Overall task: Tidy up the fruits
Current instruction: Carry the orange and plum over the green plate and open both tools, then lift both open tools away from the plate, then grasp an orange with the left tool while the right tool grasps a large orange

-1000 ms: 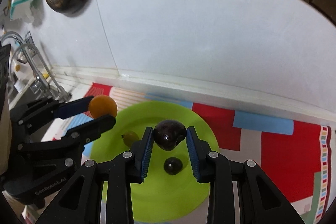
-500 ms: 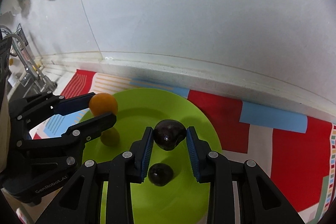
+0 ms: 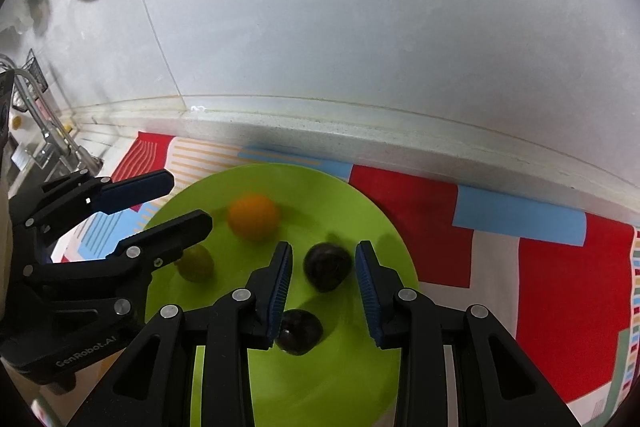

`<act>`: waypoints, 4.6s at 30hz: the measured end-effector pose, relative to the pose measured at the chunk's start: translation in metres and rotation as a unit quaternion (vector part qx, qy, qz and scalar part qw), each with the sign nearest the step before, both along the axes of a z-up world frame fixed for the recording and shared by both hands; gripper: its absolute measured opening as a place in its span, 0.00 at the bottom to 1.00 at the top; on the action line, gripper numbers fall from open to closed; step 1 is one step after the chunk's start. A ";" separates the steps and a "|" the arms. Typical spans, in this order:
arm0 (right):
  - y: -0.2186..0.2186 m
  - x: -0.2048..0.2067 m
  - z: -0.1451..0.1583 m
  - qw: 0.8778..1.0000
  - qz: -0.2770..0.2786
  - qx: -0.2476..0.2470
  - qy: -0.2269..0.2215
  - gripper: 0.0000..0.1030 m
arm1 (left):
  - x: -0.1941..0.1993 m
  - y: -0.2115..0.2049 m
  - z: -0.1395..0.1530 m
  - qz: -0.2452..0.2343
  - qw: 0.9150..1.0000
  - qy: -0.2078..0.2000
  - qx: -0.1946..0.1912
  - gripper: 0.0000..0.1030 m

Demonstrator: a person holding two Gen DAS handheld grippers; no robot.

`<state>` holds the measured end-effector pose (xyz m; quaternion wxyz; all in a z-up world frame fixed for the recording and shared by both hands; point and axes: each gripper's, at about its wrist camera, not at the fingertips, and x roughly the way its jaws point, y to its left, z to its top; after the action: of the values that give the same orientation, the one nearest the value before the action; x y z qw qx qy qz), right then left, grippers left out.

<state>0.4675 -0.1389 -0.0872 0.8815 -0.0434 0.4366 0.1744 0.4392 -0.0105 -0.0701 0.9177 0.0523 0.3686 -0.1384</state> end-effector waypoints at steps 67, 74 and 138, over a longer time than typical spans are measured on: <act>-0.023 -0.296 0.109 0.981 -0.110 -0.009 -0.161 0.49 | -0.274 0.030 0.076 0.010 0.996 -0.093 -0.005 0.64; -0.021 -0.311 0.091 0.982 -0.119 -0.021 -0.147 0.49 | -0.280 0.032 0.063 0.000 0.997 -0.083 -0.008 0.64; -0.023 -0.298 -0.016 0.998 -0.062 -0.022 -0.012 0.39 | -0.254 0.000 -0.041 -0.043 0.997 0.060 -0.020 0.35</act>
<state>0.1692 -0.1620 -0.1032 0.8945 -0.0378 0.4317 0.1097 0.1848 -0.0108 -0.1116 0.8883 0.0416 0.4173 -0.1873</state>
